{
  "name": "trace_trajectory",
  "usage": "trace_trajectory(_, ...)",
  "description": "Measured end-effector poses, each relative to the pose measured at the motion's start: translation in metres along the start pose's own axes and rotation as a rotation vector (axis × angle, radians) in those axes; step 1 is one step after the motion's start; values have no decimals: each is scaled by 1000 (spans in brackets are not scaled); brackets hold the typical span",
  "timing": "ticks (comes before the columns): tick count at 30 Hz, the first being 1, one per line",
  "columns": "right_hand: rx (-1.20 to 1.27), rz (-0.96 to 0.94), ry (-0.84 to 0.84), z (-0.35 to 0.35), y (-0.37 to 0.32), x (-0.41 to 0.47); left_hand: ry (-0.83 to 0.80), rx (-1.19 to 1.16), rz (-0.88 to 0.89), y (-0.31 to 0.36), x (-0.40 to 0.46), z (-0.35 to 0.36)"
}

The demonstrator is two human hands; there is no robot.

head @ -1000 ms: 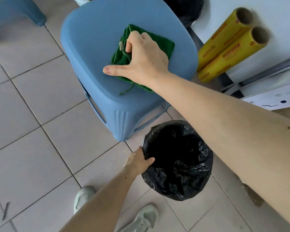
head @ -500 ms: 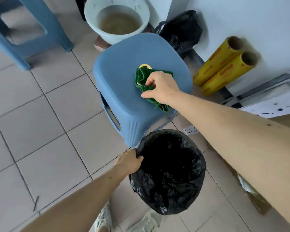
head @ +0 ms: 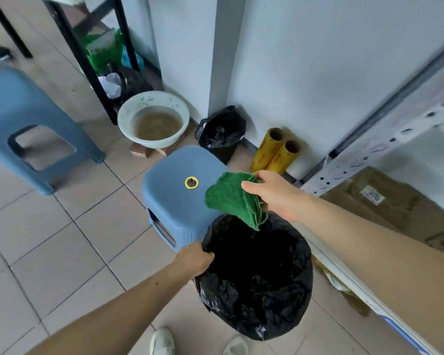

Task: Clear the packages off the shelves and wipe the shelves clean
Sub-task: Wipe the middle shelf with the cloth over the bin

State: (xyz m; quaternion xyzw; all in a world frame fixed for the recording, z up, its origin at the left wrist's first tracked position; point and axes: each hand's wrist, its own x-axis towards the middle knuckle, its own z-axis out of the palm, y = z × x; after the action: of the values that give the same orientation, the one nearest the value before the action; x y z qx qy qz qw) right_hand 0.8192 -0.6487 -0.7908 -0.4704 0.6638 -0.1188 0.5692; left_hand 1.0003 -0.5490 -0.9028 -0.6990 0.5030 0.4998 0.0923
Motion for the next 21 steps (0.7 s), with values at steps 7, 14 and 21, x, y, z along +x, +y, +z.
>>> trace_trajectory(7,190,-97,64,-64,-10,-128,17,-24,116,60,-82,-29)
trace_trajectory(14,15,-87,487,-113,-13,-249,-58,137,275,125,-150,-45)
trace_trajectory(21,-246,-62,692,-171,-9,-339,-198,73,283,186,-201,-48)
